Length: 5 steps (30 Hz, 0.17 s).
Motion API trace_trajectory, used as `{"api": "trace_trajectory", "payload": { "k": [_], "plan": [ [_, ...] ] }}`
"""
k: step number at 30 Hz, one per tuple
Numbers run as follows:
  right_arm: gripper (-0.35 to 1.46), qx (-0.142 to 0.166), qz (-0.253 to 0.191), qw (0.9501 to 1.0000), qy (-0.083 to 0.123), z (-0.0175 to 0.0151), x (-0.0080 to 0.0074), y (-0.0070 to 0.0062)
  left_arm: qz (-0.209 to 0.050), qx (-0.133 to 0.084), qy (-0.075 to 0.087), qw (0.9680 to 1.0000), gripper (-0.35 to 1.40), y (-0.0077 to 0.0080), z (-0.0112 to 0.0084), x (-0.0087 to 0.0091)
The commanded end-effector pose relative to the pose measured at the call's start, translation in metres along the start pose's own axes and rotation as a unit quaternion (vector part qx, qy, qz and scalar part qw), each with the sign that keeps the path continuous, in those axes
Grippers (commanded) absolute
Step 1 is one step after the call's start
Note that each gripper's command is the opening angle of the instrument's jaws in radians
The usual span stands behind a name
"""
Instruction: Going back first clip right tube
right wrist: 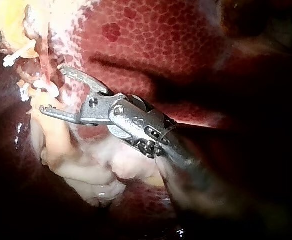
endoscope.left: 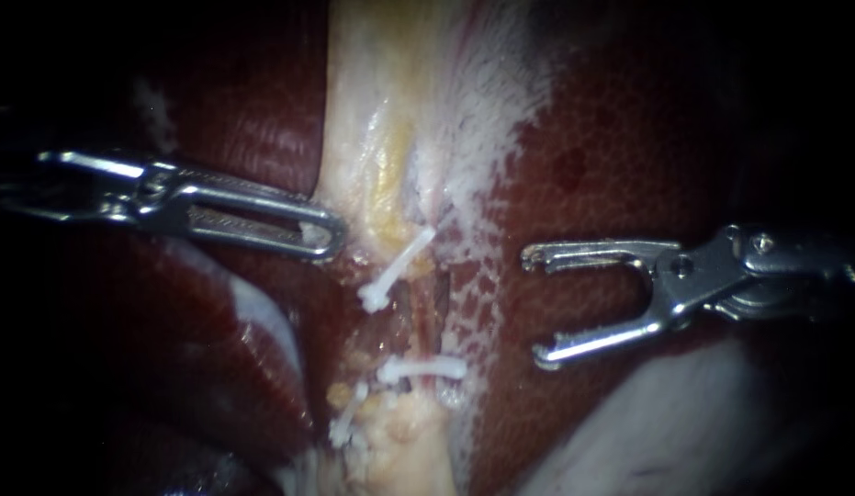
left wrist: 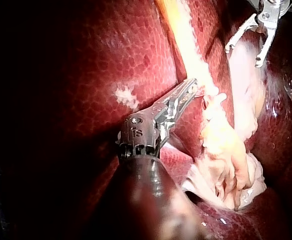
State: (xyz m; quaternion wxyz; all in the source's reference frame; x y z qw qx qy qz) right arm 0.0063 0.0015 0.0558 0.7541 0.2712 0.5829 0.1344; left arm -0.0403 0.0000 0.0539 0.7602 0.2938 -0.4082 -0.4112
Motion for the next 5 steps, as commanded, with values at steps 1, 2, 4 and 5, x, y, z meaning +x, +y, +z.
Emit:
{"api": "trace_trajectory", "payload": {
  "k": [1,2,4,5],
  "plan": [
    [0.6,0.0,0.0,1.0,0.0,0.0,0.0,0.0,0.0,0.0,0.0,1.0,-0.35,0.0,0.0,0.0],
    [0.6,0.0,0.0,1.0,0.0,0.0,0.0,0.0,0.0,0.0,0.0,1.0,-0.35,0.0,0.0,0.0],
    [0.6,0.0,0.0,1.0,0.0,0.0,0.0,0.0,0.0,0.0,0.0,1.0,-0.35,0.0,0.0,0.0],
    [0.6,0.0,0.0,1.0,0.0,0.0,0.0,0.0,0.0,0.0,0.0,1.0,-0.35,0.0,0.0,0.0]
  ]
}}
